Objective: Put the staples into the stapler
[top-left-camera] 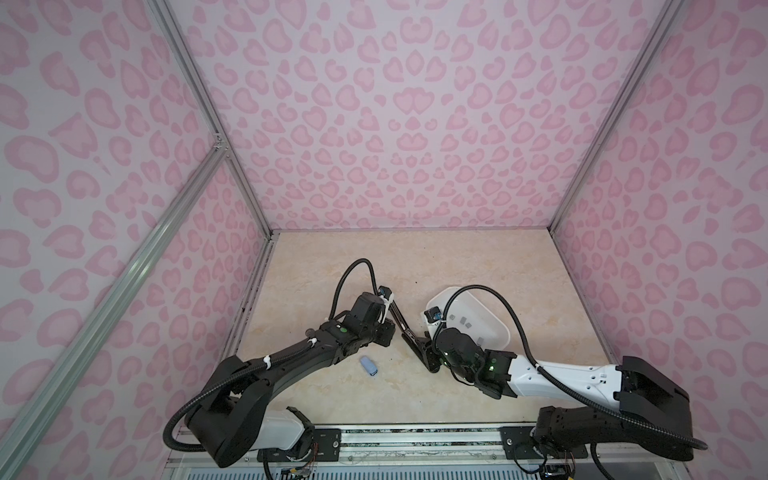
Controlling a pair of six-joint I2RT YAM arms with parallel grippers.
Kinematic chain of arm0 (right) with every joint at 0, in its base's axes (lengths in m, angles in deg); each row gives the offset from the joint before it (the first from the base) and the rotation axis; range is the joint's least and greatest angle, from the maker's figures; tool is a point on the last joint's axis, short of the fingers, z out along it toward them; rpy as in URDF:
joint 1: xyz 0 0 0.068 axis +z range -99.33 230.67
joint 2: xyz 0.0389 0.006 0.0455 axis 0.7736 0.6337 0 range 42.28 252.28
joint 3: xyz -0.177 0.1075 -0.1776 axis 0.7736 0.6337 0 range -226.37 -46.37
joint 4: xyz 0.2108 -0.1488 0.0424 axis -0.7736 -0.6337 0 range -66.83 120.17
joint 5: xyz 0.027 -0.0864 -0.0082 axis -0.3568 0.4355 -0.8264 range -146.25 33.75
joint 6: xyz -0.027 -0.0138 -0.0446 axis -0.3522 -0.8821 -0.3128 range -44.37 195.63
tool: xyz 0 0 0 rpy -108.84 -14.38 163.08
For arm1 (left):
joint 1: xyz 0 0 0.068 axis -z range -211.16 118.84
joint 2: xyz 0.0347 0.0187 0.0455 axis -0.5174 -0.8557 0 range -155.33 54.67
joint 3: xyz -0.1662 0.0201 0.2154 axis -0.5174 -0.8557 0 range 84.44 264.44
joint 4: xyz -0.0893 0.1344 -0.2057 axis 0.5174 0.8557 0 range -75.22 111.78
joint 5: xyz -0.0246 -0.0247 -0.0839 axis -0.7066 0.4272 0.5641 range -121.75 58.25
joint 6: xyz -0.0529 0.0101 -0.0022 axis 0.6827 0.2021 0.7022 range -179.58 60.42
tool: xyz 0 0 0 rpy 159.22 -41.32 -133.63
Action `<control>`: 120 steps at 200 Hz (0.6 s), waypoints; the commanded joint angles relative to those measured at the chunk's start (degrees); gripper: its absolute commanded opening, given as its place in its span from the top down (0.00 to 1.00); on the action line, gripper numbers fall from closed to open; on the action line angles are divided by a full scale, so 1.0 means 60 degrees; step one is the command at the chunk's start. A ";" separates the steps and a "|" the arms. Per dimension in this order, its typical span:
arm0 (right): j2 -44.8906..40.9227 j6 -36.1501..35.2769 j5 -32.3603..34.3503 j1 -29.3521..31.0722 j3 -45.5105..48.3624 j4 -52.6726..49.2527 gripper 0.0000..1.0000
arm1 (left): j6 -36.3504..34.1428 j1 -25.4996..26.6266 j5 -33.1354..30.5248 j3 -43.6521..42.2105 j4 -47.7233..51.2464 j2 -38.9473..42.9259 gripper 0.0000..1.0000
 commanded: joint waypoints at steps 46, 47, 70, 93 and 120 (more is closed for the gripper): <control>0.0439 0.0324 -0.0427 -0.0064 -0.0693 0.0313 0.66 | -0.0695 0.1019 0.0389 -0.0497 -0.0159 0.2376 0.97; 0.0439 0.0327 -0.0427 -0.0057 -0.0691 0.0317 0.66 | -0.0695 0.1024 0.0400 -0.0517 -0.0164 0.2403 0.97; 0.0313 0.0387 -0.0405 -0.0065 -0.0639 0.0364 0.66 | -0.0748 0.1061 0.0406 -0.0651 -0.0091 0.2771 0.97; 0.0092 0.0390 -0.0339 -0.0074 -0.0544 0.0409 0.66 | -0.0772 0.1074 0.0608 -0.0740 -0.0193 0.2867 0.97; 0.0006 0.0394 -0.0400 -0.0080 -0.0572 0.0493 0.67 | -0.0775 0.1123 0.0709 -0.0747 -0.0345 0.2781 0.97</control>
